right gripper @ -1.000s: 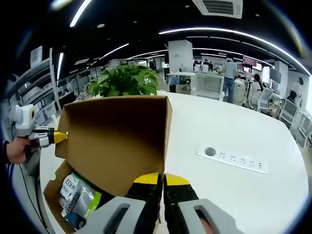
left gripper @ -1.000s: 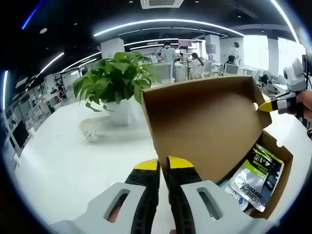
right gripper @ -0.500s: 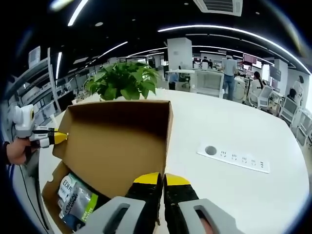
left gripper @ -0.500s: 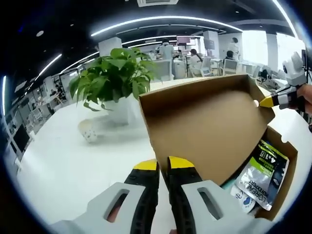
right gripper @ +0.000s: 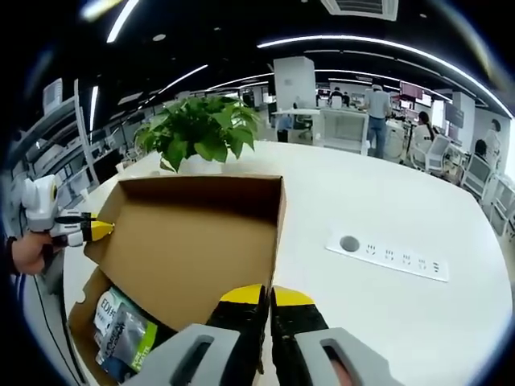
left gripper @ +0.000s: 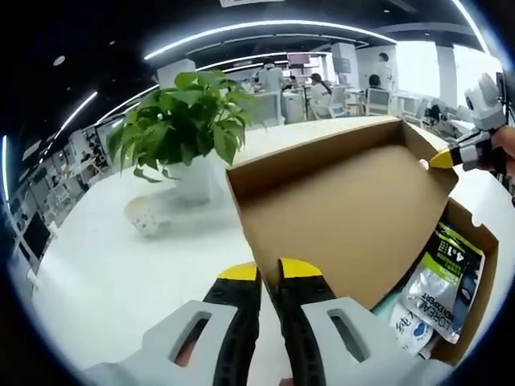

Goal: Operate the shoe box by opening the lid, removing the specified soft item, and placing it in the target area until the item is outside and the box remains undamaged.

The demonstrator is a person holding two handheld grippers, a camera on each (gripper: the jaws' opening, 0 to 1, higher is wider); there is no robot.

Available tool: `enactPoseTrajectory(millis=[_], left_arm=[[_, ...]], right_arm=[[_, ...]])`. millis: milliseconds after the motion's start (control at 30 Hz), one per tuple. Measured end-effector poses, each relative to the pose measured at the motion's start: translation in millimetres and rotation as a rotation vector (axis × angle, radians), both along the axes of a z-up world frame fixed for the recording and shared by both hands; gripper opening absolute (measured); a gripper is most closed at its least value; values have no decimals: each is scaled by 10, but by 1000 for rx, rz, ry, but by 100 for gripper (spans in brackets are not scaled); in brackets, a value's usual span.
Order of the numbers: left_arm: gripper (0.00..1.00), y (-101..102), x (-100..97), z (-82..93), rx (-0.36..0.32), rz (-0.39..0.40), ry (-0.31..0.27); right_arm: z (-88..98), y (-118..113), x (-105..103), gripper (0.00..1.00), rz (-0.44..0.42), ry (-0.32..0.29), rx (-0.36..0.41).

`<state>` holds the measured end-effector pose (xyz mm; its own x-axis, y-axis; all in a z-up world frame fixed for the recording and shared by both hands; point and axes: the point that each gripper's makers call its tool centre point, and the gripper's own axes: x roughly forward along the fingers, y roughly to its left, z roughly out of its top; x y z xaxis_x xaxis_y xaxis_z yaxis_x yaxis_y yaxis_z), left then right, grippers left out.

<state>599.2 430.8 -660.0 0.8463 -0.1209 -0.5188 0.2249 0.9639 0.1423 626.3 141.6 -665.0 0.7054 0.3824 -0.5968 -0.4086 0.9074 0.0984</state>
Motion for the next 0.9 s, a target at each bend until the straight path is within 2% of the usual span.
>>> enactPoseTrajectory(millis=[900], left_arm=[[7, 29, 122, -174, -13, 15, 57]], right_arm=[[-184, 11, 127, 0, -14, 41, -7]])
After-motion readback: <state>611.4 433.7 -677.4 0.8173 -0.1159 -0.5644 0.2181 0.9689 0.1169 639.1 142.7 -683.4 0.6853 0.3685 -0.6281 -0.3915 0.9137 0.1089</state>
